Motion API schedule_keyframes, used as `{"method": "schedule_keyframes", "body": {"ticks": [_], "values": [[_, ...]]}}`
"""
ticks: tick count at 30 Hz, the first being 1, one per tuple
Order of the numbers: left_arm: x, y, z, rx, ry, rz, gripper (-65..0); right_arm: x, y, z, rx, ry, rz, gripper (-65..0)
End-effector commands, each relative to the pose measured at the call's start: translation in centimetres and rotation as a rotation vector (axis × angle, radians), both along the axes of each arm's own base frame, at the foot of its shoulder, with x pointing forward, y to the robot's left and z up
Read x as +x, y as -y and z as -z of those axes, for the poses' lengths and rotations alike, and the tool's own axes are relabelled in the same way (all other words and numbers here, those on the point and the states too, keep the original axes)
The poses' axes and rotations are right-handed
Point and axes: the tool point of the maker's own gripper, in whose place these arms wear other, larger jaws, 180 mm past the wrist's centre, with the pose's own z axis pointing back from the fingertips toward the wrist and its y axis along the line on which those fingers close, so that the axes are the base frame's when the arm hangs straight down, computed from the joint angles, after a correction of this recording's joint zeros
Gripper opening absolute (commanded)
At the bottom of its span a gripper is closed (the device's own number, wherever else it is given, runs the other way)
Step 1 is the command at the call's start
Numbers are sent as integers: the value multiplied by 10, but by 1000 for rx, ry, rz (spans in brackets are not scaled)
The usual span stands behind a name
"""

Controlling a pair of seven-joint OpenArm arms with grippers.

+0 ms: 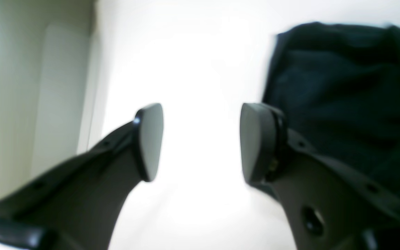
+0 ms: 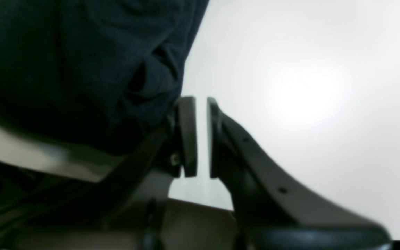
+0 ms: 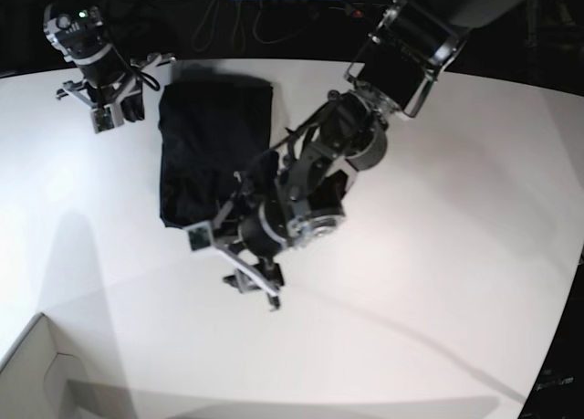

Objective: Layout the t-shirt on the table in an organized manner, then fold the t-shirt properly
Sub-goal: 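Push the bundle with the left gripper to rotate it upright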

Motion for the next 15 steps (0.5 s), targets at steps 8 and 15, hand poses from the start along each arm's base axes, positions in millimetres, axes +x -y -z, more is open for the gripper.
{"method": "schedule_keyframes", "body": {"ticks": [8, 15], "values": [[-11, -122, 5, -91, -80, -441, -481, 0, 17, -10, -21, 35, 42, -610], [-66, -201, 41, -66, -225, -737, -650, -7, 36, -13, -23, 50, 147, -610]]}}
